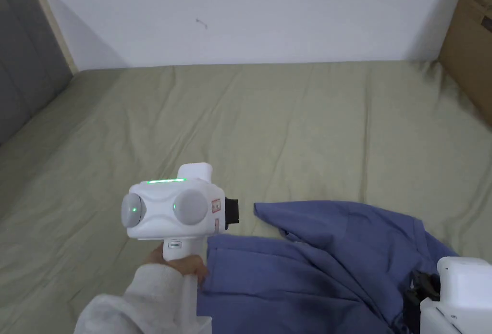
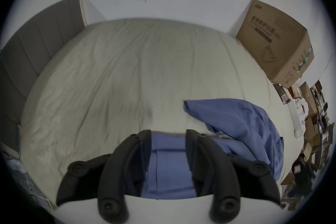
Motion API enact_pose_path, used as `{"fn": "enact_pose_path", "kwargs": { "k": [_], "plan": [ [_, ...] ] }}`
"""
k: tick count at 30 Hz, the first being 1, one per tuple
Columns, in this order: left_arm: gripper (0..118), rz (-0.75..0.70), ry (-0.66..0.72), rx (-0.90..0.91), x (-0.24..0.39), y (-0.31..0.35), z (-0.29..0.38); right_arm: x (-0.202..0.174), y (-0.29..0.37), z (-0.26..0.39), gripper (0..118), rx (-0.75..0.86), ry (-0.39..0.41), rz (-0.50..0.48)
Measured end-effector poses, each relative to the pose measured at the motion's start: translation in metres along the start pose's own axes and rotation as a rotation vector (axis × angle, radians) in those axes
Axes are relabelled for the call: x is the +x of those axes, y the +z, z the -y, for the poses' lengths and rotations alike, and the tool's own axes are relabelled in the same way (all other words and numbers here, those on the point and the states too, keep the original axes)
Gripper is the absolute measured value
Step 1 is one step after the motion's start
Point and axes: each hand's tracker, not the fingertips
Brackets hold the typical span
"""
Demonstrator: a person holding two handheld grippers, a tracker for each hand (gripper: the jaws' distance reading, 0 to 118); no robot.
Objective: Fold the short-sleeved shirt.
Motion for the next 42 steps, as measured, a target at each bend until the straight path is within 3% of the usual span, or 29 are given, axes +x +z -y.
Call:
{"fn": "enact_pose_path", "kwargs": {
  "k": [2,3,6,8,10,12,14,17,18,25,30,31,33,34,36,39,42],
  "plan": [
    [91,0.002,0.036,-0.072,-0.009,-0.033,-0.005,0.0,-0.004,0.002,0,-0.011,-0.004,-0.007],
    [103,-0.017,0.047,-0.135,-0.011,-0.049,-0.004,-0.001,-0.005,0.002,0,-0.016,0.0,-0.007],
    [95,-0.025,0.062,-0.161,-0.019,-0.086,0.007,-0.003,-0.009,0.003,0,-0.029,0.026,-0.002],
    [77,-0.033,0.068,-0.215,-0.018,-0.105,0.011,-0.002,-0.011,0.003,0,-0.033,0.025,-0.003],
    [67,-0.093,0.055,-0.219,-0.017,-0.116,0.021,-0.001,-0.014,0.003,0,-0.043,0.012,-0.015],
    [45,-0.088,0.037,-0.165,-0.011,-0.107,0.024,-0.001,-0.014,0.003,0,-0.047,0.007,-0.011],
    [4,-0.118,0.035,-0.16,-0.01,-0.103,0.022,0.0,-0.014,0.003,0,-0.05,0.011,-0.01],
    [4,-0.145,0.063,-0.159,-0.015,-0.095,0.018,0.001,-0.012,0.005,0,-0.054,0.009,-0.011],
    [4,-0.095,0.104,-0.164,-0.018,-0.093,0.017,0.001,-0.011,0.005,0,-0.057,0.009,-0.01],
    [4,-0.077,0.041,-0.097,-0.02,-0.049,0.01,0.016,-0.011,-0.011,0,-0.051,-0.005,-0.028],
    [4,-0.031,0.014,0.031,-0.013,0.002,0.001,0.036,-0.035,-0.063,0,-0.009,-0.014,-0.142],
    [4,-0.029,0.001,0.042,-0.012,0.009,0.001,0.038,-0.045,-0.076,21,-0.036,0.014,-0.19],
    [4,-0.038,-0.012,0.076,-0.01,0.024,0.005,0.037,-0.079,-0.105,87,-0.105,0.096,-0.257],
    [4,-0.037,-0.009,0.077,-0.009,0.031,0.008,0.035,-0.1,-0.116,101,-0.124,0.126,-0.258],
    [4,-0.028,-0.011,0.092,-0.008,0.037,0.017,0.026,-0.14,-0.13,101,-0.204,0.228,-0.227],
    [4,-0.038,-0.023,0.102,-0.007,0.042,0.028,0.016,-0.203,-0.144,101,-0.268,0.283,-0.197],
    [4,-0.045,-0.019,0.091,-0.008,0.039,0.033,0.011,-0.255,-0.143,101,-0.384,0.231,-0.236]
  ]
}}
